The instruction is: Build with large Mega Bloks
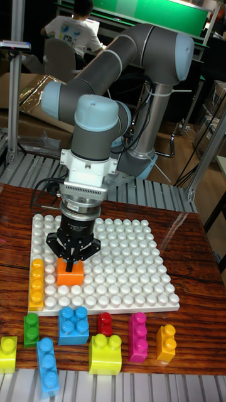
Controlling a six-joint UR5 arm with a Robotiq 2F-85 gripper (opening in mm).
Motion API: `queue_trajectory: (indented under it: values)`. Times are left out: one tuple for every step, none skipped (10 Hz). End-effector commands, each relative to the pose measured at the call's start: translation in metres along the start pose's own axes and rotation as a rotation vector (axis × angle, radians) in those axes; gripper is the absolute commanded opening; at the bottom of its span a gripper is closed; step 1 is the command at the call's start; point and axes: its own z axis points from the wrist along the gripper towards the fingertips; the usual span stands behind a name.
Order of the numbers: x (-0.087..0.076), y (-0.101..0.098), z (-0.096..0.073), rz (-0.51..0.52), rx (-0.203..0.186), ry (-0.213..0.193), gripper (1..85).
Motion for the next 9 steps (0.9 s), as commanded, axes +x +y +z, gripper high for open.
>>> queue_trajectory:
  values:
    - [0.008,0.002,0.003,0.004,0.007,0.007,1.0]
    - [0.010,0.002,0.004,0.004,0.008,0.007,1.0]
    - [0.010,0.002,0.004,0.004,0.010,0.007,1.0]
    - [0.011,0.002,0.005,0.002,0.011,0.007,1.0]
    - [0.011,0.001,0.006,-0.003,0.011,0.004,1.0]
    - [0.009,0.001,0.008,-0.006,0.005,-0.002,1.0]
    - [0.007,-0.003,0.011,-0.015,-0.001,-0.011,1.0]
    - [0.007,-0.006,0.014,-0.020,-0.007,-0.014,1.0]
    - [0.008,-0.009,0.015,-0.024,-0.002,-0.014,1.0]
